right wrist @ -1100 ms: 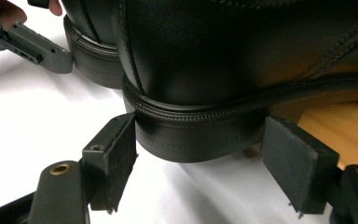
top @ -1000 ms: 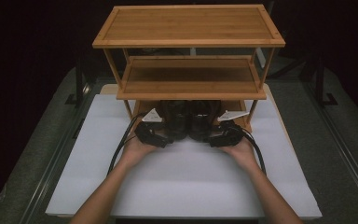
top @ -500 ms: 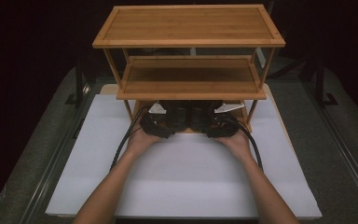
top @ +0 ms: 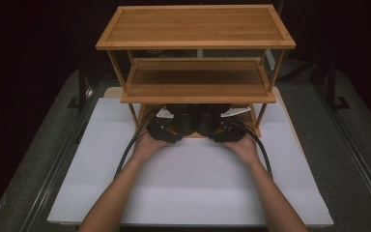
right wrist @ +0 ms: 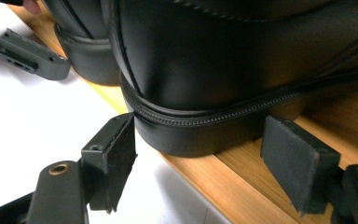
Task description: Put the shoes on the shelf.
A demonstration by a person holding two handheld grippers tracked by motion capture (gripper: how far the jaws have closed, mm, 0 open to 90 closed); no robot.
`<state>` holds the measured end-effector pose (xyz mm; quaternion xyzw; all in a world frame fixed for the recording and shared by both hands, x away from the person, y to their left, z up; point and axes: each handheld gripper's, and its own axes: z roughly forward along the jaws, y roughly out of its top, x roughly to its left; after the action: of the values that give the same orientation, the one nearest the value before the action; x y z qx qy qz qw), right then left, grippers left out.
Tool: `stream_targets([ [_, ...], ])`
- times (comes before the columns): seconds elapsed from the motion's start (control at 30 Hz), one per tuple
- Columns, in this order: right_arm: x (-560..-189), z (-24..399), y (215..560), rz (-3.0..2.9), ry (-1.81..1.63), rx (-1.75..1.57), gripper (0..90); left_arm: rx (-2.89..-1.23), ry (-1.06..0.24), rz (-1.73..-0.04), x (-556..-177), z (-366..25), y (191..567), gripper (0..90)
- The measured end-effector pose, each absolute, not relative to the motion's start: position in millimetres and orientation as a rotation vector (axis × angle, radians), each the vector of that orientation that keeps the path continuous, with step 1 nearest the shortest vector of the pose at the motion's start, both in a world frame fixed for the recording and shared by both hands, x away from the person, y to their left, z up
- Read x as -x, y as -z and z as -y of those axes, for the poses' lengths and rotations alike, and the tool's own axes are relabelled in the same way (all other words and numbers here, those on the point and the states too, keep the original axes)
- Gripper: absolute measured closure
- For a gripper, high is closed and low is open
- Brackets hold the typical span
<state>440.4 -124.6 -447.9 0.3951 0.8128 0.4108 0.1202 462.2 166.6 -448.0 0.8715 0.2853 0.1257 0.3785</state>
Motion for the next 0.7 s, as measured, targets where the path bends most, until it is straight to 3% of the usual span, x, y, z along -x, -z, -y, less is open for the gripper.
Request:
stream_targets([
  [0.7,-417.3,143.6,434.7,-2.354,-1.218,-1.160,18.5,-2.205,-0.307,-0.714,-444.4,-189.5,431.6,17.2],
])
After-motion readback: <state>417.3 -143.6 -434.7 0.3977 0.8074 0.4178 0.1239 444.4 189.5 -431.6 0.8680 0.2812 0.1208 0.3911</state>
